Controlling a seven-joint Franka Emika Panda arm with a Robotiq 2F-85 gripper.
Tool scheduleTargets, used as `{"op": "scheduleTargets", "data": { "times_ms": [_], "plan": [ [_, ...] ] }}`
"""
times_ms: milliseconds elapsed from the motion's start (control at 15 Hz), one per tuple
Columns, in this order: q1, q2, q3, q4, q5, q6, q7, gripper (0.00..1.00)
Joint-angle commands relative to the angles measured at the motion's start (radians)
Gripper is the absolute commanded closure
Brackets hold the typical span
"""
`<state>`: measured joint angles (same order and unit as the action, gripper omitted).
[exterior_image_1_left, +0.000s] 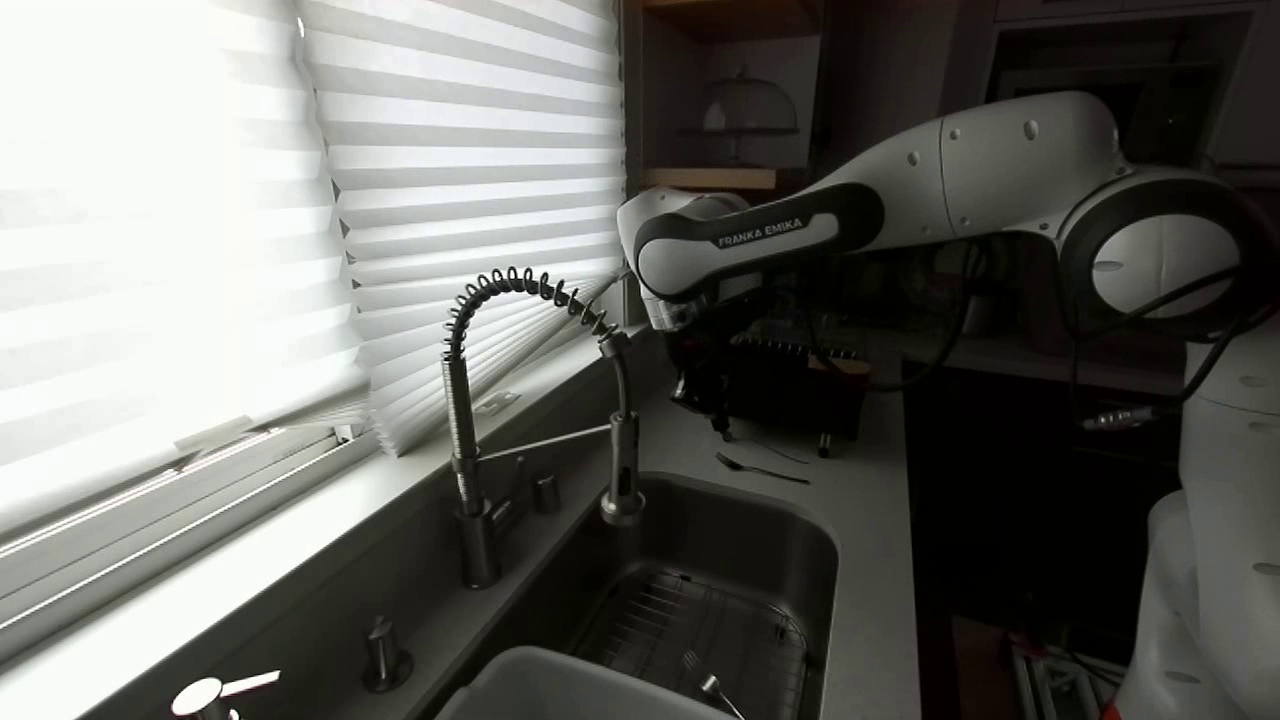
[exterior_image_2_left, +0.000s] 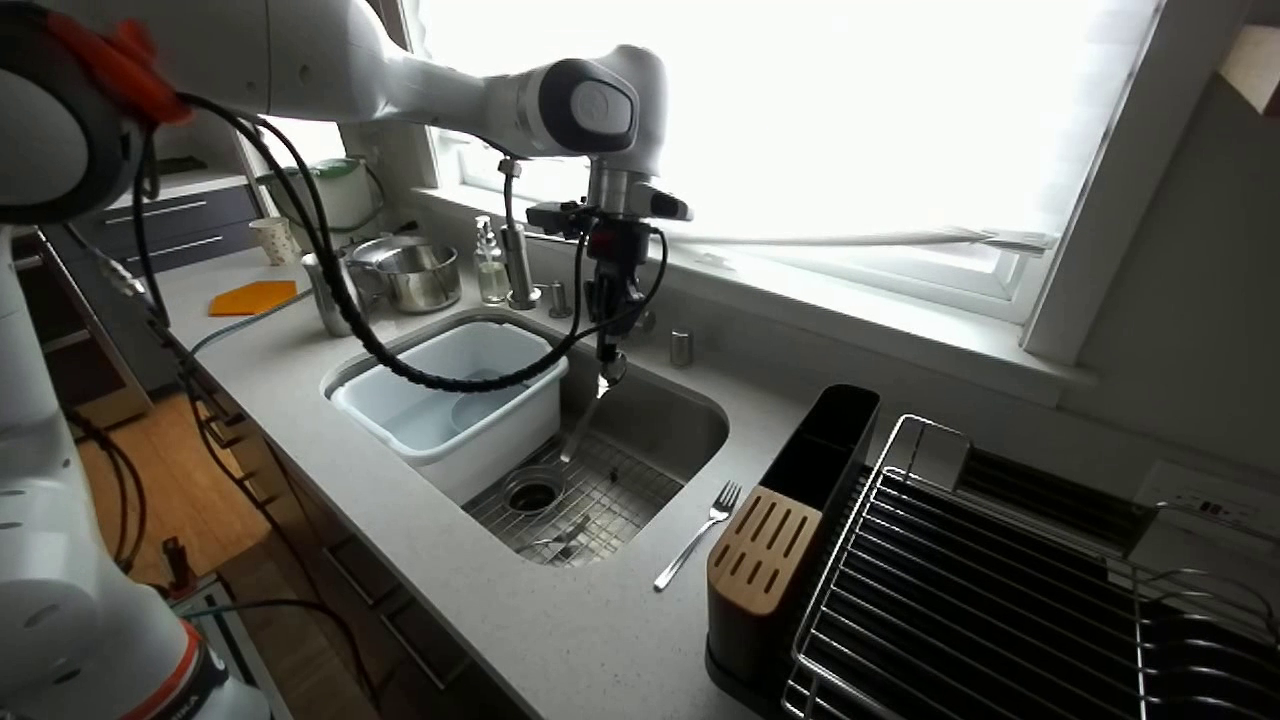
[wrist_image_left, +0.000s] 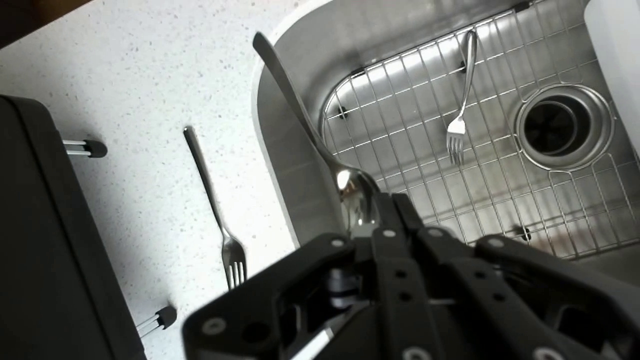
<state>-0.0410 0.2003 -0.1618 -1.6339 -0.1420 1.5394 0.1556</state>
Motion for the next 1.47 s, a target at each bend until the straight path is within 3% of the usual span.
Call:
{"op": "scheduleTargets", "data": {
  "times_ms": [0, 200, 467, 800, 1133, 1400],
  "plan": [
    [-0.019, -0.002, 0.021, 0.003, -0.003, -0.004, 0.001, 0.97],
    [-0.02, -0.006, 0.023, 0.003, -0.002, -0.004, -0.001, 0.99],
    [-0.049, 0.086, 0.055, 0.001, 0.155, 0.025, -0.194, 0.99],
    [-0.11, 0.205, 0.084, 0.014, 0.274, 0.084, -0.431, 0.99],
    [-0.13, 0.276, 0.107, -0.009, 0.267, 0.249, -0.549, 0.99],
    [-0.142, 0.317, 0.127, -0.005, 0.282, 0.3, -0.58, 0.99]
  ]
}}
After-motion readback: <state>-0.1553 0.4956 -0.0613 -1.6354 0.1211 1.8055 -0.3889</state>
